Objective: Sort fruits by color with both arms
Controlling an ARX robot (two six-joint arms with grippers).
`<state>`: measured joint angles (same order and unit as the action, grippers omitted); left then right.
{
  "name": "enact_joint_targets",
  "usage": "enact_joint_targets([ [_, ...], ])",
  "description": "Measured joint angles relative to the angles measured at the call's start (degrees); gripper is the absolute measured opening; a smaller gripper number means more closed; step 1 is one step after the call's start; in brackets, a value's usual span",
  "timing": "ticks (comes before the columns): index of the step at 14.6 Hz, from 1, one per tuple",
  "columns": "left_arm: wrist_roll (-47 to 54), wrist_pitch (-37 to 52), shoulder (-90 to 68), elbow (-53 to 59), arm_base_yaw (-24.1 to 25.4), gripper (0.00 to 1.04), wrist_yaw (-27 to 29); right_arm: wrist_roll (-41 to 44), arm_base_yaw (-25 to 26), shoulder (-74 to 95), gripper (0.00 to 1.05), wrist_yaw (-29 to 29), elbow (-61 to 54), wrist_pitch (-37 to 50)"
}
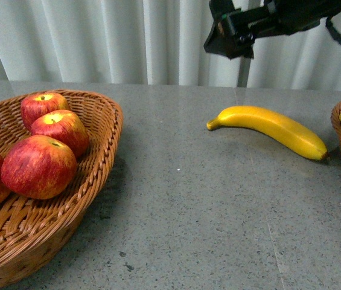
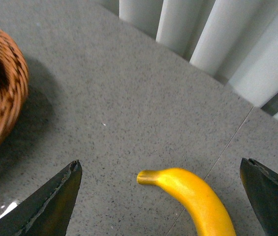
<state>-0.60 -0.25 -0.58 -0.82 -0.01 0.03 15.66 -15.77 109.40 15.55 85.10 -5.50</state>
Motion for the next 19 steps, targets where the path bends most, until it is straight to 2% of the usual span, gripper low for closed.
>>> enact_joint_targets([
  [9, 0.0, 0.0, 0.0, 0.0, 0.0, 0.98, 0.0, 11.4, 1.6, 14.9, 0.98, -4.1, 16.6, -15.1],
  [14, 0.0, 0.0, 0.0, 0.0, 0.0, 0.98, 0.0, 16.1, 3.2, 18.9, 0.98, -8.3, 19.5, -21.5],
  [19, 0.0, 0.0, 0.0, 0.0, 0.0, 0.98, 0.0, 17.8, 1.9, 20.7, 0.98, -11.6, 17.4, -19.7],
])
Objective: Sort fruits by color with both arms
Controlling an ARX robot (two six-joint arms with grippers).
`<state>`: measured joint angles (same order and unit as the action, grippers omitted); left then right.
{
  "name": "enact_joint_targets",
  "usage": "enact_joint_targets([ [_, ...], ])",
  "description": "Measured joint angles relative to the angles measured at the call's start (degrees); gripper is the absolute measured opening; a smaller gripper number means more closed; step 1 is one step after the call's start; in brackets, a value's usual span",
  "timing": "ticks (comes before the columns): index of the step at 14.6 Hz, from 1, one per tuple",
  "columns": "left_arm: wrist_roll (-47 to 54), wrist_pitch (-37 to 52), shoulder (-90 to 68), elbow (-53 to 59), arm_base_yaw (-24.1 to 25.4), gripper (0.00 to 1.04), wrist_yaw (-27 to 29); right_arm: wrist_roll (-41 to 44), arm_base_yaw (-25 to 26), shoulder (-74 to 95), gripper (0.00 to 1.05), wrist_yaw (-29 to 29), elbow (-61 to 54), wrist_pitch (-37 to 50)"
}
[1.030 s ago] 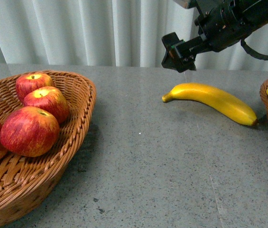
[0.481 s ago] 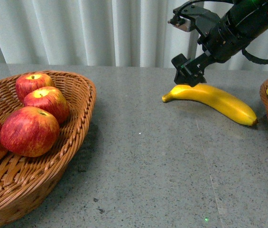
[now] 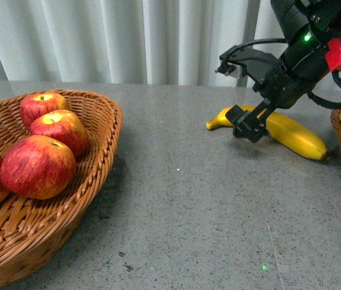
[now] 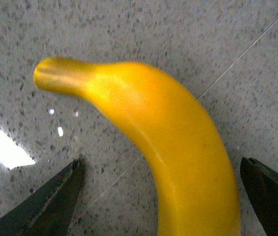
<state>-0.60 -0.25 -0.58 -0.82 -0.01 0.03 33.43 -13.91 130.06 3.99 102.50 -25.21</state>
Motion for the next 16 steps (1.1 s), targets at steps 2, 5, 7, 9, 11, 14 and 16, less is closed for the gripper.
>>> enact_joint_targets([
  [2, 0.0, 0.0, 0.0, 0.0, 0.0, 0.98, 0.0, 0.2, -0.5, 0.0, 0.98, -0.5, -0.5, 0.7],
  [5, 0.0, 0.0, 0.0, 0.0, 0.0, 0.98, 0.0, -0.5, -1.9, 0.0, 0.61, 0.9, -1.4, 1.4],
  [7, 0.0, 0.0, 0.0, 0.0, 0.0, 0.98, 0.0, -1.2, -2.3, 0.0, 0.42, 1.9, -1.9, 2.2],
  [9, 0.0, 0.0, 0.0, 0.0, 0.0, 0.98, 0.0, -3.3, -2.3, -0.1, 0.35, 3.2, -2.0, 3.5],
  [11, 0.0, 0.0, 0.0, 0.0, 0.0, 0.98, 0.0, -6.9, -2.1, -0.6, 0.35, 6.5, -2.0, 5.9],
  [14, 0.0, 0.0, 0.0, 0.0, 0.0, 0.98, 0.0, -18.7, 1.0, -10.8, 0.35, 19.3, -6.1, 15.7],
  [16, 0.0, 0.0, 0.0, 0.0, 0.0, 0.98, 0.0, -23.9, 6.3, -17.6, 0.35, 23.5, -10.9, 20.5],
])
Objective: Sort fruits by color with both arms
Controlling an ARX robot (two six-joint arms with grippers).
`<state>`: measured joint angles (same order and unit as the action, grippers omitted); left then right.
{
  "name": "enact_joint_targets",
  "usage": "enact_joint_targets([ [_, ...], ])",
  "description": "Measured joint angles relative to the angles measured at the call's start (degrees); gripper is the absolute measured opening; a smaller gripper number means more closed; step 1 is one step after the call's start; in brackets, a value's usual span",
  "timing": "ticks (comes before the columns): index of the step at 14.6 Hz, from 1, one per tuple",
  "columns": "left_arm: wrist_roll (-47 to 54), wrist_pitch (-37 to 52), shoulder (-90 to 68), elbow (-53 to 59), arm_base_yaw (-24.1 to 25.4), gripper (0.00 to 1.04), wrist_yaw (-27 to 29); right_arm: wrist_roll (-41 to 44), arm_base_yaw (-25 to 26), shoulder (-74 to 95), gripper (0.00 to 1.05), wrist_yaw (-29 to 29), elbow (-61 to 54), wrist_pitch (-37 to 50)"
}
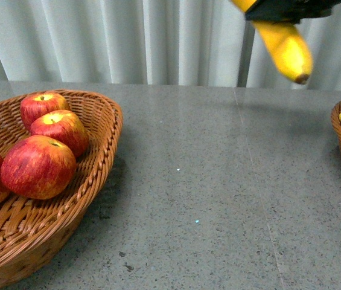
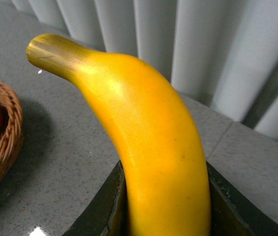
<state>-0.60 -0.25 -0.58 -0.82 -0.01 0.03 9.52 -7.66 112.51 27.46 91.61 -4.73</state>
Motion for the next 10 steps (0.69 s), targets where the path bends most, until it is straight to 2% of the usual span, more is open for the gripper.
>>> enact_joint_targets([
  [2, 0.0, 0.0, 0.0, 0.0, 0.0, 0.98, 0.0, -2.4, 7.6, -6.0, 0.35, 2.4, -8.4, 3.2],
  [4, 0.0, 0.0, 0.0, 0.0, 0.0, 0.98, 0.0, 1.1, 14.9, -13.2, 0.35, 2.2, -17.6, 3.2],
  [7, 0.0, 0.0, 0.0, 0.0, 0.0, 0.98, 0.0, 11.3, 22.1, -21.7, 0.35, 1.3, -26.5, 2.5],
  [10, 0.0, 0.0, 0.0, 0.0, 0.0, 0.98, 0.0, 17.0, 26.2, -23.5, 0.35, 2.5, -33.2, 1.1],
])
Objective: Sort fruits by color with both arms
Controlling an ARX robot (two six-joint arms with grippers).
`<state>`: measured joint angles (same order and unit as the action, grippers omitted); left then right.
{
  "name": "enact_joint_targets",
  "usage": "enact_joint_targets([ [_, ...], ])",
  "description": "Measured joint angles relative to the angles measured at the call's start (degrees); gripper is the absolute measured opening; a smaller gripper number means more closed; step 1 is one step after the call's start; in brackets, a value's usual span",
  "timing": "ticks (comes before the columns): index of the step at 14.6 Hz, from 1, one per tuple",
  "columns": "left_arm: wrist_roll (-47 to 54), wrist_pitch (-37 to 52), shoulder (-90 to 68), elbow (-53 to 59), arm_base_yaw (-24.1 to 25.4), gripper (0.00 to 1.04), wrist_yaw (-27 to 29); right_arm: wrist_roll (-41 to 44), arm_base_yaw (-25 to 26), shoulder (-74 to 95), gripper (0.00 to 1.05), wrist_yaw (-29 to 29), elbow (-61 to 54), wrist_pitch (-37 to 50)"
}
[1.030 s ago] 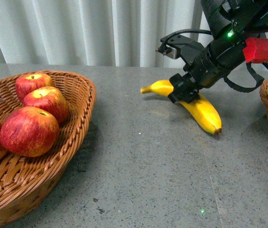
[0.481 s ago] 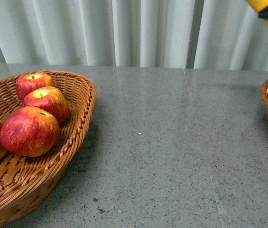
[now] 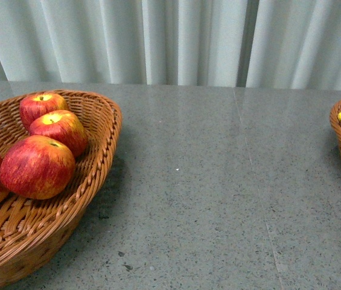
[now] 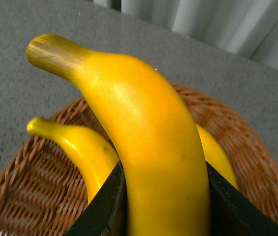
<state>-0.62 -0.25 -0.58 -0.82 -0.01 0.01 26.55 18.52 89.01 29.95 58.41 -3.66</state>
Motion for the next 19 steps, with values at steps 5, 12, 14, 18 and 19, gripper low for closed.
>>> enact_joint_targets([
  [5, 0.0, 0.0, 0.0, 0.0, 0.0, 0.98, 0.0, 2.3, 1.4, -0.3, 0.71, 1.7, -1.1, -0.8],
  [12, 0.0, 0.0, 0.0, 0.0, 0.0, 0.98, 0.0, -20.0, 0.2, -13.9, 0.98, 9.8, -7.6, 18.7],
  [14, 0.0, 0.0, 0.0, 0.0, 0.0, 0.98, 0.0, -31.2, -0.4, -26.9, 0.98, 11.5, -17.7, 21.1],
  [18, 0.0, 0.0, 0.0, 0.0, 0.0, 0.98, 0.0, -27.5, -12.6, -55.1, 0.42, -23.5, -40.1, 19.2],
  [19, 0.0, 0.0, 0.0, 0.0, 0.0, 0.98, 0.0, -27.0, -18.3, -59.3, 0.13, -29.4, -45.3, 20.1],
])
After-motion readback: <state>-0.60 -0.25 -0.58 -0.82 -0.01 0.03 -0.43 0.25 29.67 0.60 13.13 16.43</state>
